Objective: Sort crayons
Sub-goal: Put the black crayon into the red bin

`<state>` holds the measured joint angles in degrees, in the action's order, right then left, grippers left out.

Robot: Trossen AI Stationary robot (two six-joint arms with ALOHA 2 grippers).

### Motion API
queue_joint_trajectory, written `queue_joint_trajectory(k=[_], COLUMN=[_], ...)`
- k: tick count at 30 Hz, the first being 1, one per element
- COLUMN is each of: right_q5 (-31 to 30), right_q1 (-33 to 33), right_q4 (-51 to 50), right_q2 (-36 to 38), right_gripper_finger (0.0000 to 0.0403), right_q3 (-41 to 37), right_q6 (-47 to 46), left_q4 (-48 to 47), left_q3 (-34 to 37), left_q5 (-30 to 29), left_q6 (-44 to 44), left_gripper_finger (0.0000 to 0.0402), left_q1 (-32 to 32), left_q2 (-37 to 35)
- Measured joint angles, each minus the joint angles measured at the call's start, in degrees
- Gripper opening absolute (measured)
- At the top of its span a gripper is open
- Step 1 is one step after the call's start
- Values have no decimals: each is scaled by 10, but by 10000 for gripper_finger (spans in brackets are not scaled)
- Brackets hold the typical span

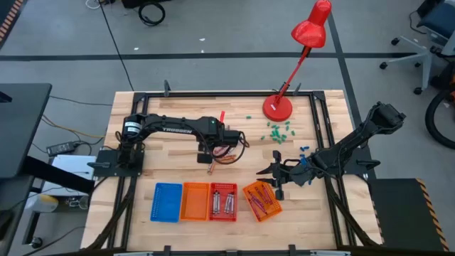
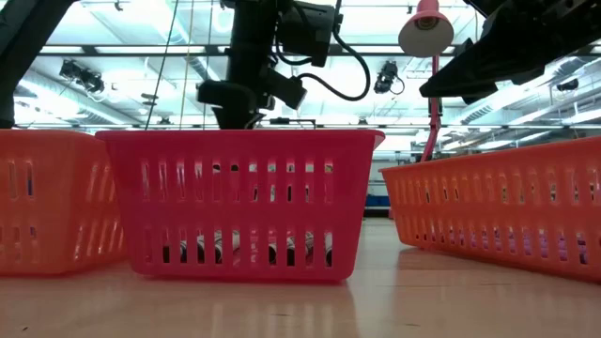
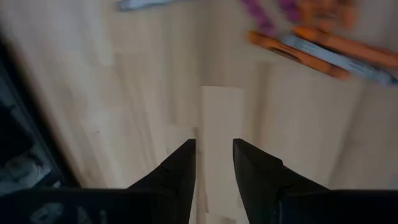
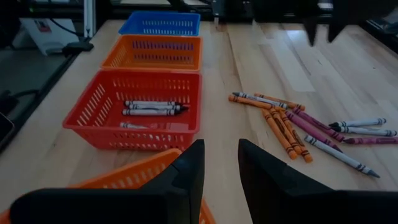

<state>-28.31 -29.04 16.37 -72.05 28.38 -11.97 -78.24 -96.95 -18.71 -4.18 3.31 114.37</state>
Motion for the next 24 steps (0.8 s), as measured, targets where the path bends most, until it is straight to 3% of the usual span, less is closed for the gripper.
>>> queue_joint_trajectory(k=[8,18,24], right_q5=[23,23,15], right_q1=[-9,-27,-46], right_q4=[-15,-74,-87], right_q2=[0,0,0], right_gripper_finger=[103,103,103], right_q3=[0,0,0], right_q6=[-10,-40,-47], left_q4=[1,122,166], left_q3=[0,0,18], left_q5=[19,19,20], left_q6=[-30,-93,-65], left_gripper_finger=[116,116,116], left_q1=[9,7,9], left_q2=[0,0,-1])
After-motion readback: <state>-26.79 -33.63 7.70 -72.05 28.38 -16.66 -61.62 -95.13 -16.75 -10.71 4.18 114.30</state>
